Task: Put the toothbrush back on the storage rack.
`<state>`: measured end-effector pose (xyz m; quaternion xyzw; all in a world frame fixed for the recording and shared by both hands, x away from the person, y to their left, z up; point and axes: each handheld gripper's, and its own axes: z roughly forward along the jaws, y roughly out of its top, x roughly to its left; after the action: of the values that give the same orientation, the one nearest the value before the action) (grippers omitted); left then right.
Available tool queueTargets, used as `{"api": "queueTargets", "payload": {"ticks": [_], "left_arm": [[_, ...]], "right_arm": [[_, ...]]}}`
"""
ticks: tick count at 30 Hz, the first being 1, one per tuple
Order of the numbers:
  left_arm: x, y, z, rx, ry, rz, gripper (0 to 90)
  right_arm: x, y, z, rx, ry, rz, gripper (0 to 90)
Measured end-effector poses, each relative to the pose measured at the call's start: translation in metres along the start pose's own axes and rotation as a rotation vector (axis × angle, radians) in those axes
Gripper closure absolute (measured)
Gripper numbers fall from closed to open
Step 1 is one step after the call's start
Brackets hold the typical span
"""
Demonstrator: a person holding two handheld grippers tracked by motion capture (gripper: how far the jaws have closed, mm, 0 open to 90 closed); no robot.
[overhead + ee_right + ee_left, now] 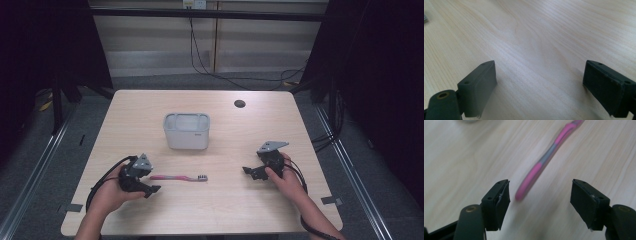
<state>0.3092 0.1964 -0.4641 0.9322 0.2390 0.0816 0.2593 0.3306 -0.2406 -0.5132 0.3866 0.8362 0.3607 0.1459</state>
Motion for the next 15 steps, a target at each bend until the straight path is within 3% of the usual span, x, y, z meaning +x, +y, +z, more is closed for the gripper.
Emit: {"api": "queueTargets", "payload": {"ticks": [1, 3, 5, 6, 7, 8, 9, 15], "left_arm": [[-0.001, 0.008, 0.001, 0.018, -0.004, 0.025, 32.2], [-0.002, 0.014, 0.002, 0.024, -0.009, 0.033, 33.2], [-0.007, 0.032, 0.009, 0.069, -0.027, 0.088, 34.5], [-0.007, 0.032, 0.009, 0.069, -0.027, 0.088, 35.2], [-0.010, 0.041, 0.015, 0.114, -0.034, 0.131, 36.8], [-0.010, 0.041, 0.015, 0.114, -0.034, 0.131, 37.5], [-0.013, 0.049, 0.020, 0.149, -0.044, 0.168, 38.5], [-0.022, 0.071, 0.034, 0.208, -0.072, 0.239, 43.5]], "right_arm": [[0.000, 0.000, 0.000, 0.000, 0.000, 0.000, 11.1], [0.000, 0.000, 0.000, 0.000, 0.000, 0.000, 11.1], [0.000, 0.000, 0.000, 0.000, 0.000, 0.000, 11.1], [0.000, 0.000, 0.000, 0.000, 0.000, 0.000, 11.1], [0.000, 0.000, 0.000, 0.000, 0.000, 0.000, 11.1], [0.000, 0.000, 0.000, 0.000, 0.000, 0.000, 11.1], [0.000, 0.000, 0.000, -0.002, 0.000, -0.002, 11.1], [0.000, 0.000, 0.000, 0.000, 0.000, 0.000, 11.0]]}}
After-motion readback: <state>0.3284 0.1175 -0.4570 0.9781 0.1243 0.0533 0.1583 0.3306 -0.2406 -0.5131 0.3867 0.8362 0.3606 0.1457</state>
